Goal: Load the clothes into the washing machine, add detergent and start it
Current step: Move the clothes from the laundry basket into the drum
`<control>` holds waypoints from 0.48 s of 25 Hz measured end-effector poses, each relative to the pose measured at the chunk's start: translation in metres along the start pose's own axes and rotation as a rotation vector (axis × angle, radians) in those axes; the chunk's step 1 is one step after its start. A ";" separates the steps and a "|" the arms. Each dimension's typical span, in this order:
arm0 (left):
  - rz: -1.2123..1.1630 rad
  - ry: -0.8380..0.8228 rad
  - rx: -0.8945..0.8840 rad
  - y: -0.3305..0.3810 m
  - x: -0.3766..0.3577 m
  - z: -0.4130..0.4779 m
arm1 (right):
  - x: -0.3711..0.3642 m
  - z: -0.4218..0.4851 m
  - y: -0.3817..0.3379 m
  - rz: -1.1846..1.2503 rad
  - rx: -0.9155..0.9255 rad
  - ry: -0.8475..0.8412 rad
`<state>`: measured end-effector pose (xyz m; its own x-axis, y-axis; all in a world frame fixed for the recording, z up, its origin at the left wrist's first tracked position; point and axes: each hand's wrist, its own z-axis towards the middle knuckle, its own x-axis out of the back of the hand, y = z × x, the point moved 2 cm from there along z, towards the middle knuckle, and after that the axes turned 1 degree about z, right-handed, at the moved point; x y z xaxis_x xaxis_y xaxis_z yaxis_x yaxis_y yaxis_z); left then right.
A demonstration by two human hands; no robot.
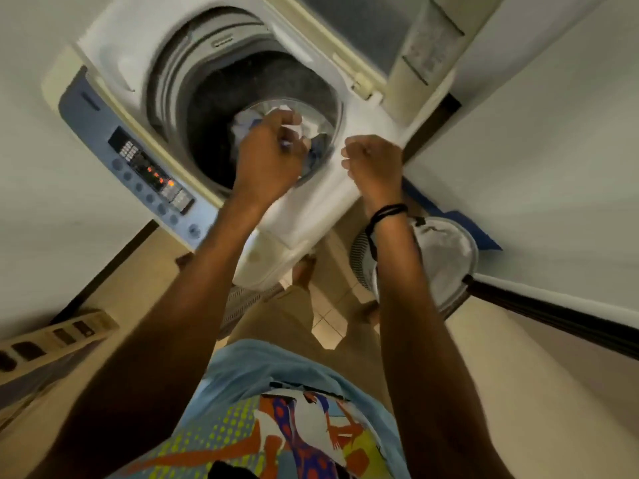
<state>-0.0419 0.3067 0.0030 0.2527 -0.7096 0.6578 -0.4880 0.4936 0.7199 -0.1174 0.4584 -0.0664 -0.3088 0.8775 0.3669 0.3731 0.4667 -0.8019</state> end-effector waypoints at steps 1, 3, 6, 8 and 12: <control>-0.012 -0.045 -0.027 0.011 -0.022 -0.012 | 0.017 -0.010 0.009 0.052 -0.003 0.046; -0.035 -0.147 -0.042 0.024 -0.066 -0.037 | 0.044 -0.027 0.039 0.122 -0.044 0.095; -0.010 -0.362 -0.017 0.032 -0.145 -0.071 | 0.084 -0.039 0.140 -0.096 -0.118 0.109; 0.064 -0.519 0.038 0.022 -0.208 -0.087 | 0.104 -0.034 0.222 -0.071 -0.330 0.061; 0.135 -0.725 0.201 -0.043 -0.361 -0.100 | 0.132 -0.008 0.390 -0.101 -0.600 -0.013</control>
<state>-0.0287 0.5925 -0.2433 -0.3977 -0.8363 0.3775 -0.6358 0.5478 0.5438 -0.0054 0.7577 -0.3270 -0.3782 0.8257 0.4186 0.7680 0.5323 -0.3562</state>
